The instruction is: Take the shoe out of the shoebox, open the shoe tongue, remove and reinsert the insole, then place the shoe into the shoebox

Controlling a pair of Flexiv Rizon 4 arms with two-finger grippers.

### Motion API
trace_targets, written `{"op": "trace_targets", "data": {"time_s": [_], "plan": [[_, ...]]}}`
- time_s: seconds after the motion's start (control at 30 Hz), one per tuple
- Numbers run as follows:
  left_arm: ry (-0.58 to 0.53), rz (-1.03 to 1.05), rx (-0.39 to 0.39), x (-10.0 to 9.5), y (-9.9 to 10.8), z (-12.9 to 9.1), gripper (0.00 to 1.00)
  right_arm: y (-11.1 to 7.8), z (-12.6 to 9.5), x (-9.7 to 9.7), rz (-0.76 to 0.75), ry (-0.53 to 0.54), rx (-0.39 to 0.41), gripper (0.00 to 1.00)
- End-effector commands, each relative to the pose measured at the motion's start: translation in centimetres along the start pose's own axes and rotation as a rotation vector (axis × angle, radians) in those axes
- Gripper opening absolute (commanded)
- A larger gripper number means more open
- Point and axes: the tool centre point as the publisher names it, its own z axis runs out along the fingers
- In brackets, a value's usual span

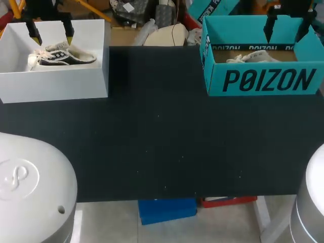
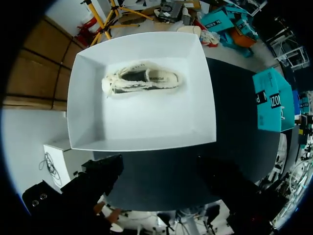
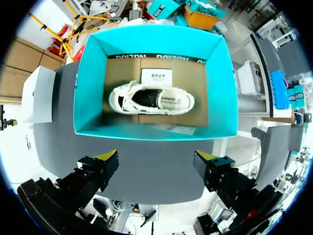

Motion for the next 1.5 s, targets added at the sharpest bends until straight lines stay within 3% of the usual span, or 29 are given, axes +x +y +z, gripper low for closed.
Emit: {"op": "trace_targets", "data": {"time_s": [0.03,0.27,0.3,0.33,0.97,1.07,1.17,1.2,1.27,1.33,1.4,1.43,1.5], "plan": [[0.005,0.098,0.010,-0.1,0.1,0.0,1.00,0.0,0.0,0.0,0.000,0.000,0.000,1.00],[0.062,0.878,-0.011,-1.6,1.2,-0.3,1.00,0.0,0.0,0.0,0.000,0.000,0.000,1.00],[0.032,0.919,0.037,-1.7,0.9,-0.3,1.00,0.0,0.0,0.0,0.000,0.000,0.000,1.00],[-0.031,0.900,0.089,-1.5,0.4,0.1,1.00,0.0,0.0,0.0,0.000,0.000,0.000,1.00],[-0.031,0.900,0.089,-1.5,0.4,0.1,1.00,0.0,0.0,0.0,0.000,0.000,0.000,1.00],[-0.001,0.985,0.080,-1.7,-0.4,0.4,1.00,0.0,0.0,0.0,0.000,0.000,0.000,1.00],[0.030,1.032,0.061,-2.2,-1.5,0.9,0.67,0.0,0.0,0.0,0.000,0.000,0.000,1.00],[0.025,1.052,0.052,-2.4,-1.9,1.1,0.74,0.0,0.0,0.0,0.000,0.000,0.000,1.00],[0.000,1.108,0.045,-2.8,-2.6,1.5,0.47,0.0,0.0,0.0,0.000,0.000,0.000,1.00],[-0.045,1.120,0.042,-3.3,-3.6,2.0,0.43,0.0,0.0,0.0,0.000,0.000,0.000,1.00],[-0.059,1.118,0.046,-3.9,-4.6,2.2,0.48,0.0,0.0,0.0,0.000,0.000,0.000,1.00],[-0.058,1.124,0.045,-4.2,-5.2,2.4,0.57,0.0,0.0,0.0,0.000,0.000,0.000,1.00],[-0.079,1.154,0.061,-4.7,-6.2,3.2,0.54,0.0,0.0,0.0,0.000,0.000,0.000,1.00]]}}
